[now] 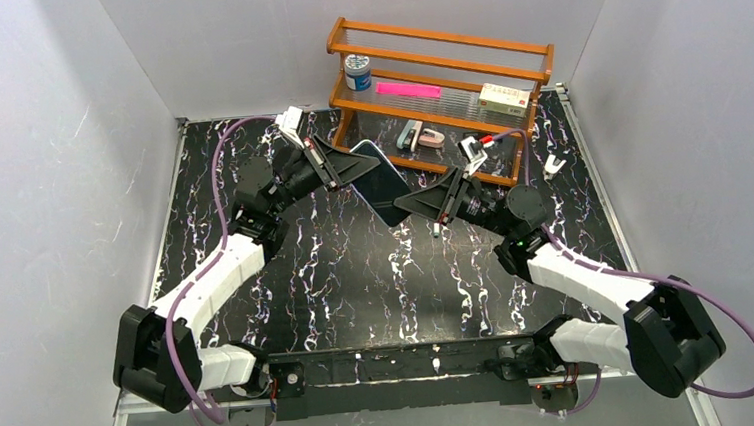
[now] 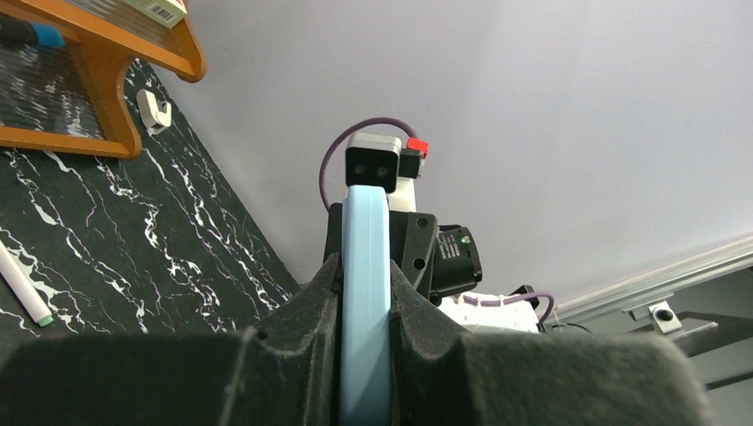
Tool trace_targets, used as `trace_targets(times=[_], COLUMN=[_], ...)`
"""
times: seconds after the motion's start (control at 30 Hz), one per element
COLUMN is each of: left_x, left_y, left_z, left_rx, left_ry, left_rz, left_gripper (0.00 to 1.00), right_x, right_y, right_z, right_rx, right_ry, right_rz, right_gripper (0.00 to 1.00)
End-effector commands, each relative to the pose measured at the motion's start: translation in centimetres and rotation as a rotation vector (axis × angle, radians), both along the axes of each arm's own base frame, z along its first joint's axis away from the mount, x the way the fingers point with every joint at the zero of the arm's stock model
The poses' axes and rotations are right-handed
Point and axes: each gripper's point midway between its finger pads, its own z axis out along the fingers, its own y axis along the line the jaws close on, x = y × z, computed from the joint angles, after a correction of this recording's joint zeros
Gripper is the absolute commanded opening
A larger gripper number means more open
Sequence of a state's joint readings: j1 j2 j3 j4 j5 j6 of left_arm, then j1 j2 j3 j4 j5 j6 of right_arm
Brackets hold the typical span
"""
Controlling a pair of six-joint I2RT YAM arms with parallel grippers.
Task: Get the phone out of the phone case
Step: Remove the phone case from the phone.
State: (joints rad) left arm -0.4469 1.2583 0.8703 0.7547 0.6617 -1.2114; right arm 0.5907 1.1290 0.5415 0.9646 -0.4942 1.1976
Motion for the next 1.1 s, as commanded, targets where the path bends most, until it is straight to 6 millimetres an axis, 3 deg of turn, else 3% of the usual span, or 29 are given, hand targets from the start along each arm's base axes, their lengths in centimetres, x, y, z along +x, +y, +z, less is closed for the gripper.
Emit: trace_targets(times=[0.0,0.17,0.4,0.5,0.6,0.8,1.07], left_x=[-6.2,-5.8,-2.5,-1.6,-1.4,-1.8,-3.0], left_y=[-1.3,-1.4,0.3,1.5,2.7,5.4,4.6], left_z=[4.4,3.1,1.4,1.7,1.6,0.4,-2.6], left_rx=[-0.042,0.005,0.202,0.226,0.245,0.328,0.343], left_ry=[-0.154,-0.161,-0.173,-0.183,-0.173,-0.157,-0.061], left_rz=[-0.206,-0.163,0.079,0.181,0.252,0.37,0.301], left_gripper=[0.0,0.0,0.32,0.53,0.62,0.71,0.73], right_x=[-0.1,0.0,0.1,0.3,0.5,1.4,2.6], right_y=[0.4,0.6,0.1,-0.3,-0.5,-1.1,-1.7], right_z=[3.7,4.2,4.8,5.5,6.3,7.5,8.5], right_rx=[0.058,0.063,0.079,0.097,0.118,0.169,0.216], right_ry=[-0.142,-0.16,-0.152,-0.15,-0.148,-0.108,-0.039], right_rz=[0.023,0.032,-0.001,-0.02,-0.04,-0.095,-0.152], right_gripper=[0.43,0.34,0.01,0.01,0.01,0.01,0.01])
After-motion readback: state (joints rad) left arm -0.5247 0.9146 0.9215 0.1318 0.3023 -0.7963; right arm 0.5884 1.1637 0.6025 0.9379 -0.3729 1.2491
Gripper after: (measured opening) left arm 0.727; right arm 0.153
